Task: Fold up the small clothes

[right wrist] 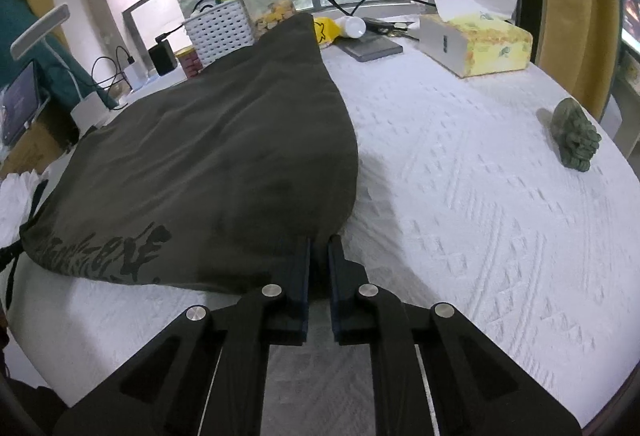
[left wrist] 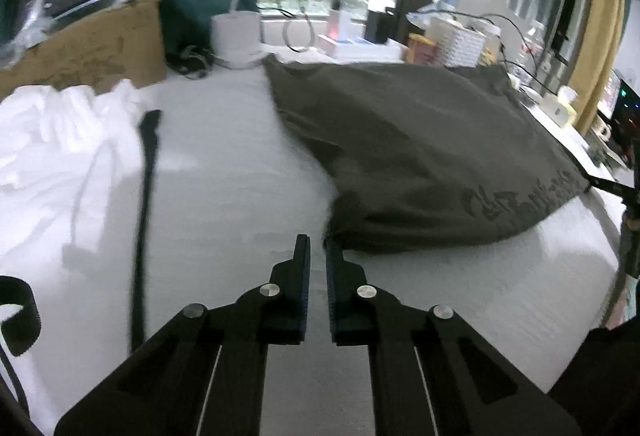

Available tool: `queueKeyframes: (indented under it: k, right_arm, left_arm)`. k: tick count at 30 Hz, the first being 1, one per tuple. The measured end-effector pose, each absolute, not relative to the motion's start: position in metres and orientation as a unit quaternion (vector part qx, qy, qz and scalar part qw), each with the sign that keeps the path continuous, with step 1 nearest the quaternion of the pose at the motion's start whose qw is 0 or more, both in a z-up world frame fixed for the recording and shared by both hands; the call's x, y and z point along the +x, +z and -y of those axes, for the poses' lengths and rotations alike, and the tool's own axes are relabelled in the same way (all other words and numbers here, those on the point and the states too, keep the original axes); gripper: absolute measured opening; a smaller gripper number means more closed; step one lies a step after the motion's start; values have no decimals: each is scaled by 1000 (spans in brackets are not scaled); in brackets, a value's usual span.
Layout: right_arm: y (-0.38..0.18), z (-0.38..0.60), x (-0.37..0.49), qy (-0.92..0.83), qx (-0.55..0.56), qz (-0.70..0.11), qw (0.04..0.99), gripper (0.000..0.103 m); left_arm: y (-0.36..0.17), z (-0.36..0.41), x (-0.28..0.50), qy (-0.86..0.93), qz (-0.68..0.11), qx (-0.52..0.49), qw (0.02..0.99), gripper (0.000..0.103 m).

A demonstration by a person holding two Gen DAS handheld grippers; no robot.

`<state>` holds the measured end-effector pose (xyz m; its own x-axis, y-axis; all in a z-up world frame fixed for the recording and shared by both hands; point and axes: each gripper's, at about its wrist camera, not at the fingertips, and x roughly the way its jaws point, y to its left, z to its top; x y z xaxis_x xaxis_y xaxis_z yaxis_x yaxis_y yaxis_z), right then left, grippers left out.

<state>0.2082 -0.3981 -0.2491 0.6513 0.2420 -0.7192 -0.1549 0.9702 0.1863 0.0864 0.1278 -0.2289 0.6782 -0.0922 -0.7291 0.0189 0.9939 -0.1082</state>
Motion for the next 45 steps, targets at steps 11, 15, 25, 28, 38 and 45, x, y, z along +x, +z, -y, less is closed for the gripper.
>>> queueKeyframes:
  k: [11,15,25,28,38,45]
  right_arm:
    - [-231,399,208,97,29,-381,919,8]
    - [-225,399,207,99,27,-376,921,8]
    - [-223,398,206,94,21,-373,923,8]
    - [-227,399,207,93,20,-378,921,8]
    - [-247,403,213,88,21,-396,914,8]
    - [-246,411,213,90,47,-398,912,8]
  left_arm:
    - [-222,-123,82,-42,-392,-93,914,67]
    - [-231,-118,90,-43,-392,-103,913,75]
    - [-235,-130,94,-31,-386,-112,915,1]
    - [-234,-138,88,-26,-388,-115,914,1]
    - [-225,-156,73,3,-371,-161,915,3]
    - [-239,-141,84,-23,-377,-202,904,75]
